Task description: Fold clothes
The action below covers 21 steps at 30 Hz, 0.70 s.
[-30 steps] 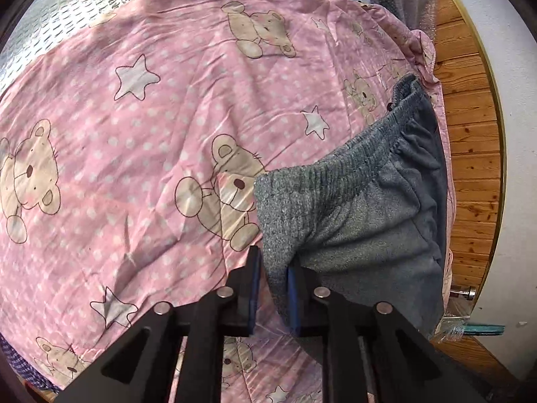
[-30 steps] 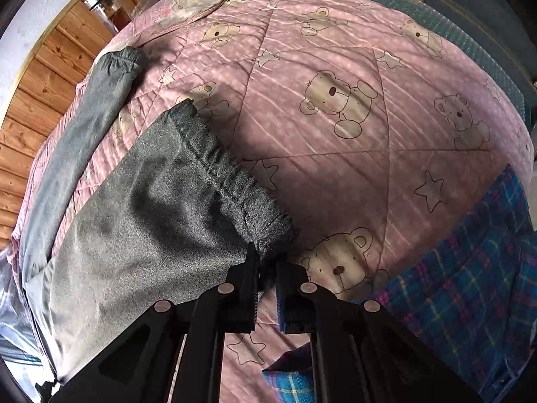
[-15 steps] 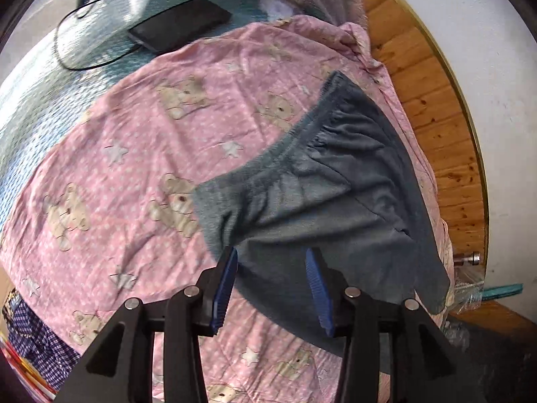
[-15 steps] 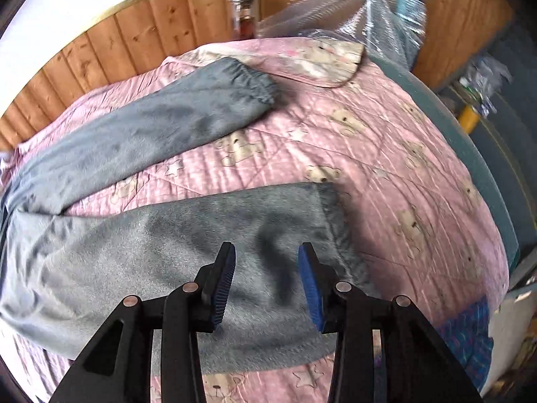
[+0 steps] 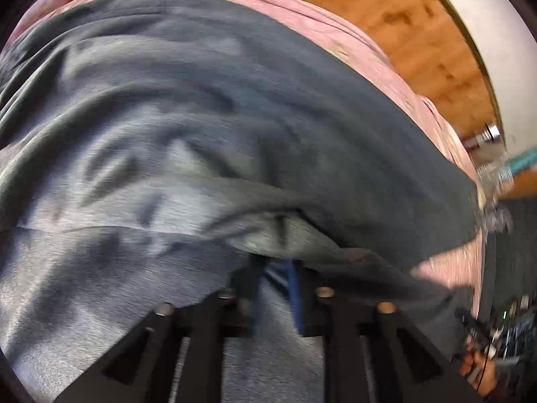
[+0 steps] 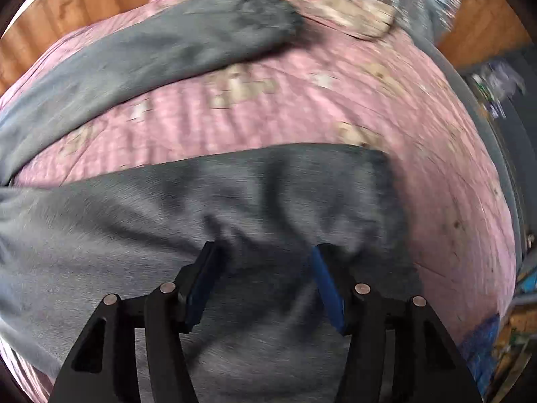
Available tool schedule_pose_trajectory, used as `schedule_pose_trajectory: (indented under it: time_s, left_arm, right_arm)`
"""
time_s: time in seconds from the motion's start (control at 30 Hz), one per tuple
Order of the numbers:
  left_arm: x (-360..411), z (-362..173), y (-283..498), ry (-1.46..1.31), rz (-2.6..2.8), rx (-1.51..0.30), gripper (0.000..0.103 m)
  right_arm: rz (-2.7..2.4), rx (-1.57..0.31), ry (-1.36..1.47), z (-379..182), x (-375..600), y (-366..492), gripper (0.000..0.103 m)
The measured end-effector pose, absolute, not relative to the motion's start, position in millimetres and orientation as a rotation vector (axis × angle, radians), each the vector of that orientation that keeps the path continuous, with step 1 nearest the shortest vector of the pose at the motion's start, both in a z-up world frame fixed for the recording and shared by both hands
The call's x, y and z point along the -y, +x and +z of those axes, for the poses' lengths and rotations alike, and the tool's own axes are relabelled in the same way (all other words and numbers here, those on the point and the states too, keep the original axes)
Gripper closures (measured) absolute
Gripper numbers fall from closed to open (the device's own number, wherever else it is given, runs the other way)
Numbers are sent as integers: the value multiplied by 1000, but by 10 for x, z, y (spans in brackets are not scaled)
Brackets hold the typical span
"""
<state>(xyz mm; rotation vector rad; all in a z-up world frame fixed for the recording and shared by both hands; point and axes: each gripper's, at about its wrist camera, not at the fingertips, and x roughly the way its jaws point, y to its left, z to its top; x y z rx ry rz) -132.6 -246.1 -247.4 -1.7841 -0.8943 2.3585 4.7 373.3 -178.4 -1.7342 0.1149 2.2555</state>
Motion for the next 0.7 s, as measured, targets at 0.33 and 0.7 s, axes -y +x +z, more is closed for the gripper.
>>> schedule_pose_trajectory:
  time_s: [0.33, 0.7]
  left_arm:
    - [2373, -2246, -1227, -1725, 2076, 911, 87]
    - [56, -2139, -1544, -1534, 1916, -101, 81]
  right_arm:
    - [2426, -229, -1830, -1699, -3044, -451, 59]
    - [2500, -228, -1879, -1563, -2670, -233, 60]
